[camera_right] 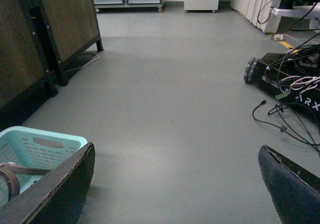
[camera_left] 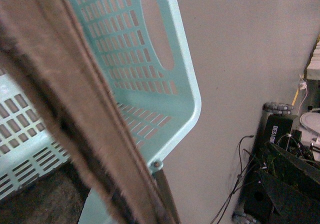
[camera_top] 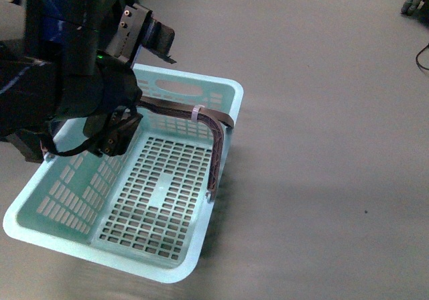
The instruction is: Pick lemon and mango into basket
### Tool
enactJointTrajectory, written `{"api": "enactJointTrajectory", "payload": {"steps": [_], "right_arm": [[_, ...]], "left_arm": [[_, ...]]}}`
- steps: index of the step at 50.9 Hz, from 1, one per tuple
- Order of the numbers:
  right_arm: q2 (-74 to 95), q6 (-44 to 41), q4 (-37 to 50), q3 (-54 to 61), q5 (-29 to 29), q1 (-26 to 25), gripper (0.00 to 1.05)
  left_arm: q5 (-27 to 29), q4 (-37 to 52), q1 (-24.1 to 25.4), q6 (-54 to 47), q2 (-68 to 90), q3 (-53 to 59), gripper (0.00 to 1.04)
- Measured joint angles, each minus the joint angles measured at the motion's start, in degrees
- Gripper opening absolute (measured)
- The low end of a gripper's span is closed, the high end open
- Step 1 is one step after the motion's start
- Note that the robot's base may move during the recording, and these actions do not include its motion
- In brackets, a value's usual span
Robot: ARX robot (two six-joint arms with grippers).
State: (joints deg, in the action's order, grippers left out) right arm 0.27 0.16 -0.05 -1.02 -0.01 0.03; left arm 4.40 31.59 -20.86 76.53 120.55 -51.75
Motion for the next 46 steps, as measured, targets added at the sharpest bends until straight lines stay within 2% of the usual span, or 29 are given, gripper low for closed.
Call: {"api": "enactJointTrajectory", "payload": {"steps": [10,25,31,37,46], "right_arm": [[0.0,0.0,0.0,0.0,0.02,0.0,0.96],[0.0,0.0,0.0,0.0,0.0,0.0,0.96],[0.0,0.0,0.0,0.0,0.0,0.0,0.96],[0.0,0.0,0.0,0.0,0.0,0.0,0.96],[0.0,0.0,0.0,0.0,0.0,0.0,0.96]], "left_arm": [[1.7,0.0,-0.11,1.66,5.09,-4.76,0.98],[4.5,0.7,0.33,3.93,8.09,-6.1,0.97],[5.95,0.31,0.94,5.07,8.15,-6.23,0.76],[6.14,0.37,1.33,5.81,8.2,-6.29,0.49],[4.68,0.92,1.42,10.6,8.04,-6.08,0.29]]}}
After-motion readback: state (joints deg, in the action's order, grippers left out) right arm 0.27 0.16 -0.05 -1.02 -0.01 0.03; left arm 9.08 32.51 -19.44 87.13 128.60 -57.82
